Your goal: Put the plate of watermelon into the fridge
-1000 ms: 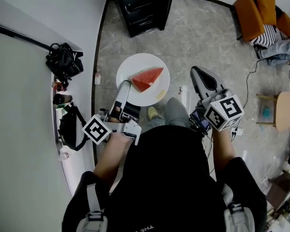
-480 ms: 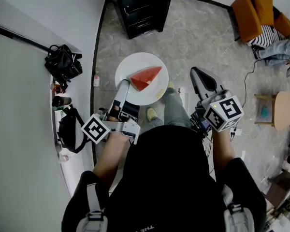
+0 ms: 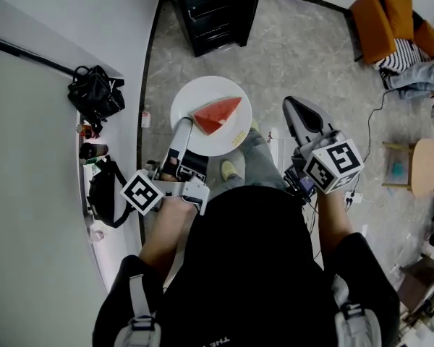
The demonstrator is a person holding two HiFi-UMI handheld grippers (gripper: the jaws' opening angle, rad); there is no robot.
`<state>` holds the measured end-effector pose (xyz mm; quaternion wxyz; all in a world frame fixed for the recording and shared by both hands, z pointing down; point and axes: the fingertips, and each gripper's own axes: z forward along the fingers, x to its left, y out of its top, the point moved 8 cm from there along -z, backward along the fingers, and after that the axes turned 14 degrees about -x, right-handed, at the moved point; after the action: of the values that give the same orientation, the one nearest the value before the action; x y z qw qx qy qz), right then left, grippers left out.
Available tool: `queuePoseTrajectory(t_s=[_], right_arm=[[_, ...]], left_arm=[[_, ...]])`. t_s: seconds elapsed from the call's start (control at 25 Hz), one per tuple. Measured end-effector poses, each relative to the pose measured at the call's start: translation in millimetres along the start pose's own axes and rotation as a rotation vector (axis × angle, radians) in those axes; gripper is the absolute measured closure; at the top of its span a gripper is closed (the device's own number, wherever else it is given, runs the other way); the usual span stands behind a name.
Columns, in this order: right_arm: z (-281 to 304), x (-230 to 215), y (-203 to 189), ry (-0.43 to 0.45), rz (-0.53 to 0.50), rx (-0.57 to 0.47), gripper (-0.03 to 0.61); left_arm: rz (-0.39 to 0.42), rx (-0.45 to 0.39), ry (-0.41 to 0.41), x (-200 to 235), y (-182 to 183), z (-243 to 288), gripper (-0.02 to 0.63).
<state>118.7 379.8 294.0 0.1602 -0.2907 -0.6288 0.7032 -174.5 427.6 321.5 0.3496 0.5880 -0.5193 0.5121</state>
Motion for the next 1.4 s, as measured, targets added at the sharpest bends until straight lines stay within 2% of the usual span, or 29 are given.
queuePoseTrajectory(t_s=[0.8,1.4], right_arm=[[32.2,-40.4,-10.0,-0.009,0.022,0.034,0.566],[74.5,-75.2,-12.5,0.017,0.03,0.052,0.566]], left_arm=[[0.003,0.024,0.028,22.8,-1.3,45.5,0.571],[0.008,0.007,0.039,42.3,3.1,89.9,0.571]])
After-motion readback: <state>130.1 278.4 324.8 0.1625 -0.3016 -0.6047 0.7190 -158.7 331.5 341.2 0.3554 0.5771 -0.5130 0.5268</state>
